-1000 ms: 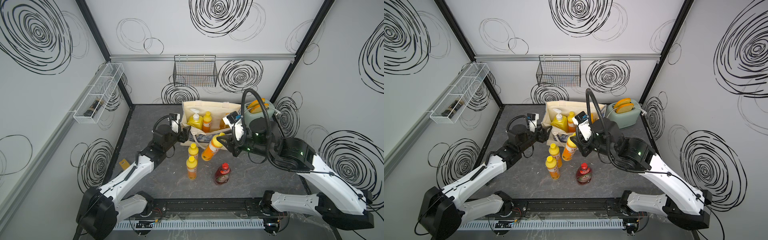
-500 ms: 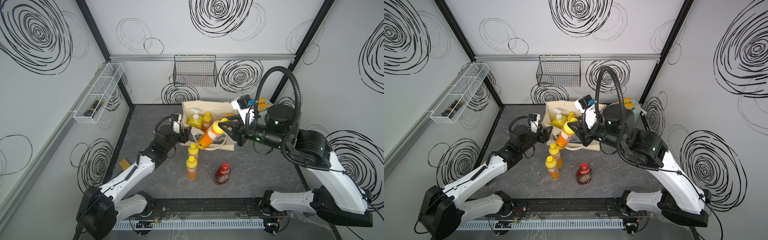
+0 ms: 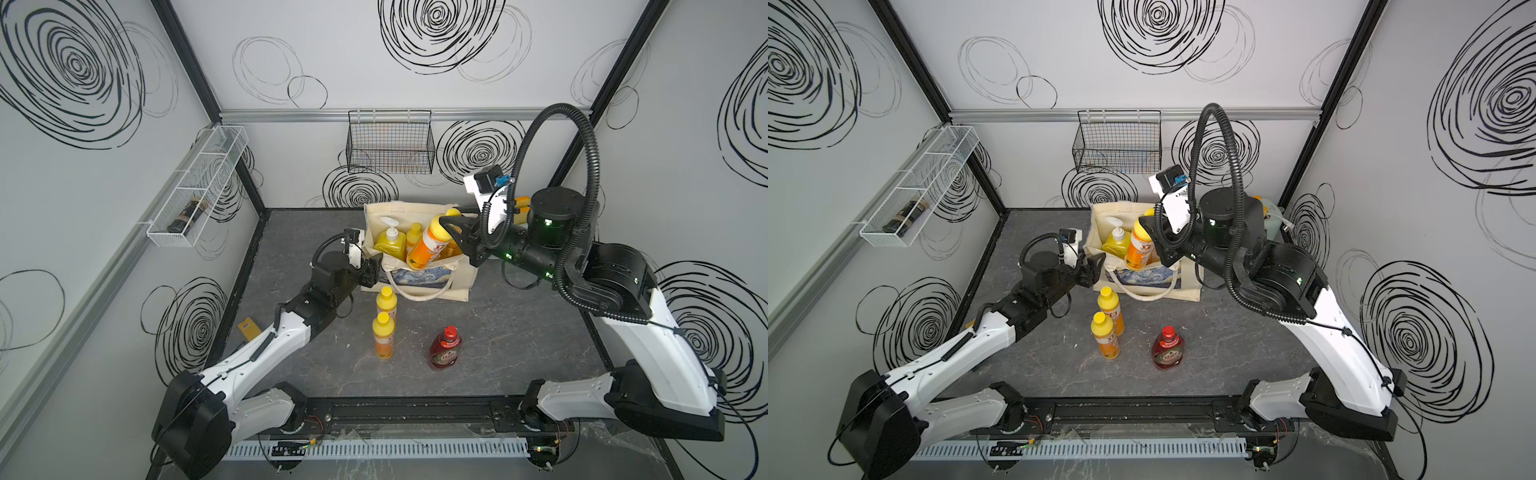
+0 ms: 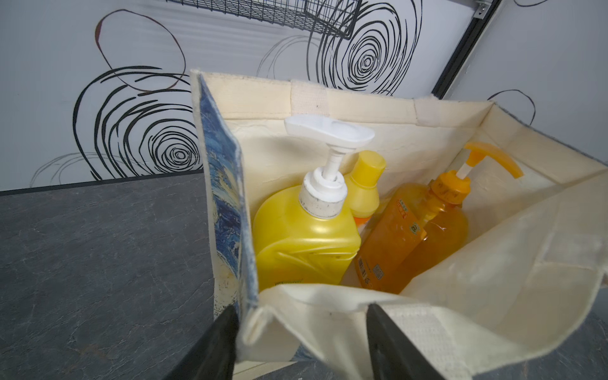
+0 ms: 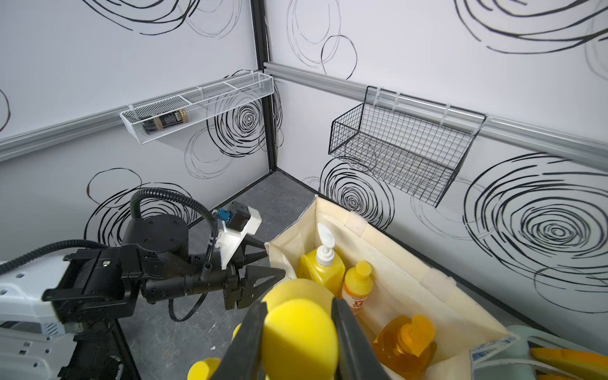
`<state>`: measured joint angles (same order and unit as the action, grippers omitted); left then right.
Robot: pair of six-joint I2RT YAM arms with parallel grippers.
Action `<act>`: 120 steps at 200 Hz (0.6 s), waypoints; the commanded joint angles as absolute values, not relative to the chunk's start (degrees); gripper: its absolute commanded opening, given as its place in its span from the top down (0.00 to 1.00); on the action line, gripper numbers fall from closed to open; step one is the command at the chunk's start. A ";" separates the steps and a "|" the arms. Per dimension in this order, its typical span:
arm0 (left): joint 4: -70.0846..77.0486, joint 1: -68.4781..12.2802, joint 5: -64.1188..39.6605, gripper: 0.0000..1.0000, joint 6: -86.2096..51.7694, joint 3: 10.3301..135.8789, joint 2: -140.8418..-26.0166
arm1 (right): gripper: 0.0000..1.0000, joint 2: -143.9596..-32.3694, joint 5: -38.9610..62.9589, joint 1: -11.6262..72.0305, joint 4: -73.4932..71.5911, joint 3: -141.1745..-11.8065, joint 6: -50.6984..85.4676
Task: Pack dish soap into the shopping bag
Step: Place the bottle of dish soap in the shopping bag.
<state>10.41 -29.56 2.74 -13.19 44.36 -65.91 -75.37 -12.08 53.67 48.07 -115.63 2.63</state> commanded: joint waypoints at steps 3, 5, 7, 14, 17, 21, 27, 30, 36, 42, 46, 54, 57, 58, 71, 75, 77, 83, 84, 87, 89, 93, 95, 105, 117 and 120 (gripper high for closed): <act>11.39 -30.59 3.50 0.36 -12.00 45.53 -66.18 | 1.00 -75.36 -16.77 52.46 40.95 -119.02 -0.11; 11.42 -30.63 3.58 0.36 -11.99 45.53 -66.14 | 1.00 -75.51 -17.00 52.34 40.89 -118.99 -0.31; 11.40 -30.66 3.64 0.36 -11.94 45.48 -66.10 | 1.00 -75.70 -17.28 52.24 40.92 -118.91 -0.41; 11.47 -30.72 3.83 0.37 -11.89 45.44 -65.88 | 1.00 -76.35 -18.25 51.81 40.88 -118.67 -0.88; 11.55 -30.70 3.91 0.37 -11.88 45.36 -65.84 | 1.00 -76.64 -18.54 51.63 40.87 -118.50 -1.07; 11.58 -30.76 4.00 0.38 -11.86 45.27 -65.64 | 1.00 -76.99 -18.84 51.31 40.88 -118.33 -1.32; 11.88 -30.76 4.04 0.38 -11.85 45.11 -65.48 | 1.00 -77.46 -18.89 50.73 40.68 -117.84 -1.48; 11.92 -30.78 4.04 0.38 -11.80 45.05 -65.28 | 1.00 -77.62 -18.72 50.38 40.54 -117.52 -1.55; 12.18 -30.76 4.12 0.39 -11.86 44.85 -65.11 | 1.00 -77.92 -18.28 49.71 40.21 -117.03 -1.54; 12.34 -30.76 4.13 0.39 -11.85 44.67 -64.88 | 1.00 -78.12 -17.53 49.02 39.63 -116.41 -1.50; 12.49 -30.76 4.17 0.40 -11.85 44.58 -64.71 | 1.00 -78.22 -17.03 48.56 39.22 -116.03 -1.49; 12.57 -30.82 4.37 0.40 -11.86 44.48 -64.52 | 1.00 -78.38 -15.83 47.53 38.28 -115.34 -1.44; 12.57 -30.85 4.39 0.40 -11.85 44.44 -64.49 | 1.00 -78.44 -15.28 47.18 37.95 -115.12 -1.34; 12.61 -30.85 4.39 0.41 -11.77 44.41 -64.46 | 1.00 -78.46 -15.11 47.01 37.83 -115.00 -1.33; 12.66 -30.85 4.58 0.41 -11.65 44.30 -64.26 | 1.00 -78.97 -12.90 45.23 36.47 -114.07 -1.51; 12.72 -30.84 4.70 0.41 -11.68 44.30 -64.17 | 1.00 -79.33 -12.18 44.71 36.37 -114.05 -1.58; 12.74 -30.89 4.67 0.41 -11.64 44.23 -64.16 | 1.00 -79.53 -11.73 44.44 36.33 -114.12 -1.67; 12.88 -30.80 4.62 0.42 -11.66 44.21 -64.12 | 1.00 -80.18 -10.91 43.69 36.32 -114.24 -1.68; 12.90 -30.83 4.64 0.42 -11.63 44.21 -64.10 | 1.00 -80.30 -10.73 43.60 36.36 -114.29 -1.76; 12.91 -30.85 4.58 0.42 -11.66 44.21 -64.09 | 1.00 -80.59 -10.26 43.26 36.34 -114.40 -1.76; 12.92 -30.85 4.57 0.42 -11.64 44.21 -64.10 | 1.00 -80.77 -10.06 43.07 36.37 -114.40 -1.76; 12.93 -30.85 4.49 0.42 -11.68 44.21 -64.07 | 1.00 -81.08 -9.59 42.69 36.25 -114.38 -1.78; 12.92 -30.85 4.48 0.42 -11.67 44.21 -64.09 | 1.00 -81.27 -9.39 42.53 36.22 -114.38 -1.81; 13.09 -30.85 4.31 0.42 -11.69 44.14 -64.15 | 1.00 -81.94 -8.20 41.90 35.80 -114.10 -1.72; 13.20 -30.85 4.33 0.43 -11.66 44.11 -64.03 | 1.00 -82.63 -6.66 41.24 35.32 -113.72 -1.43; 13.25 -30.85 4.31 0.43 -11.61 44.14 -63.98 | 1.00 -82.81 -6.37 41.08 35.26 -113.51 -1.37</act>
